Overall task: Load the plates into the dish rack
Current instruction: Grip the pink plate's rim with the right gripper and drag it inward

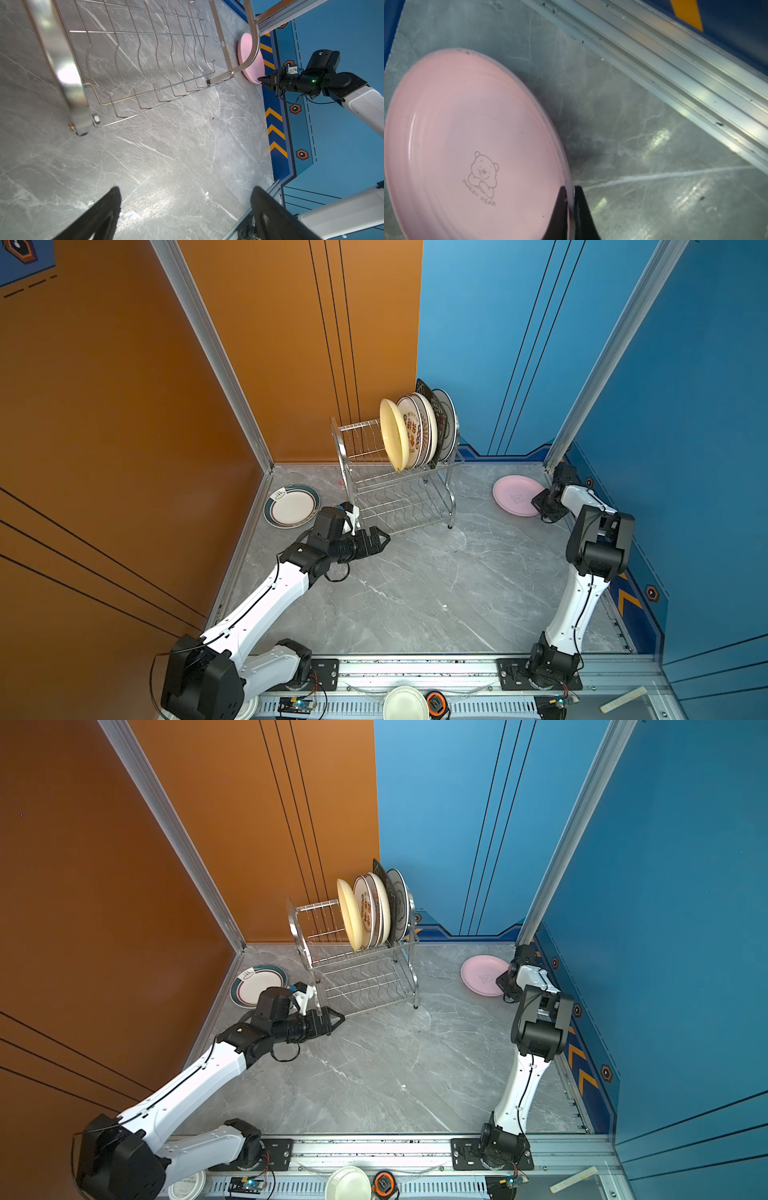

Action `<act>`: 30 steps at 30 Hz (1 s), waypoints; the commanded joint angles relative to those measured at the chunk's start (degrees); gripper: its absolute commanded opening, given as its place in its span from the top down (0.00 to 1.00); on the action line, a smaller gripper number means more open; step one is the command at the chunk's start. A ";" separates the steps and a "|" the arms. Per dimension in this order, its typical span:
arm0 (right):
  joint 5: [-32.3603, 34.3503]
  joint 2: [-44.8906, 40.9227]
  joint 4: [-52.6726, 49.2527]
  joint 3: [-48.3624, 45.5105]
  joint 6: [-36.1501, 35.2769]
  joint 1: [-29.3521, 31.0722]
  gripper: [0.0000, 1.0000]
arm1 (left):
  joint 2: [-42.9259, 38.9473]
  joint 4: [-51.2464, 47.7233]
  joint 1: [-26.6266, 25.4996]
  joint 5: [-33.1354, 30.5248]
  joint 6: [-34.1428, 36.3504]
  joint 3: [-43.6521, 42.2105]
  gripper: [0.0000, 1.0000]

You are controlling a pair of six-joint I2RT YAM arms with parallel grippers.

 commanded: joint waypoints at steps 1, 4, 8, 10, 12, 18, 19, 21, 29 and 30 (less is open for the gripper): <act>2.45 -2.71 -4.24 -2.30 -2.71 0.44 1.00 | -1.54 -0.22 -0.65 -0.89 -0.51 1.49 0.02; 1.71 -5.69 -4.16 -4.49 -3.41 0.44 1.00 | -1.97 -0.21 -0.92 -0.53 -0.37 1.23 0.02; -0.39 -12.43 -3.30 -8.94 -3.98 0.36 1.00 | -2.60 -0.13 -1.68 -0.40 -0.29 0.82 0.02; -1.76 -15.46 -3.01 -11.37 -4.11 0.29 1.00 | -2.78 -0.14 -2.12 -0.09 -0.29 0.55 0.02; -3.09 -18.68 -3.00 -13.97 -4.10 0.24 1.00 | -2.96 -0.17 -2.65 0.17 -0.25 0.35 0.02; -7.86 -29.31 -2.91 -21.49 -3.83 0.22 1.00 | -3.34 0.20 -3.73 1.36 -0.11 -0.10 0.02; -8.40 -30.85 -3.04 -22.54 -3.94 0.39 1.00 | -3.30 0.41 -3.75 1.63 -0.11 -0.18 0.02; -8.79 -34.57 -4.31 -24.84 -4.56 1.09 1.00 | -3.05 0.90 -3.98 2.46 -0.11 -0.21 0.02; -9.18 -50.68 -8.10 -33.12 -4.95 4.52 1.00 | -2.36 2.48 -4.46 5.31 -0.45 -0.52 0.02; -9.54 -52.65 -8.50 -33.94 -4.86 5.19 1.00 | -2.14 2.63 -4.48 5.82 -0.46 -0.51 0.02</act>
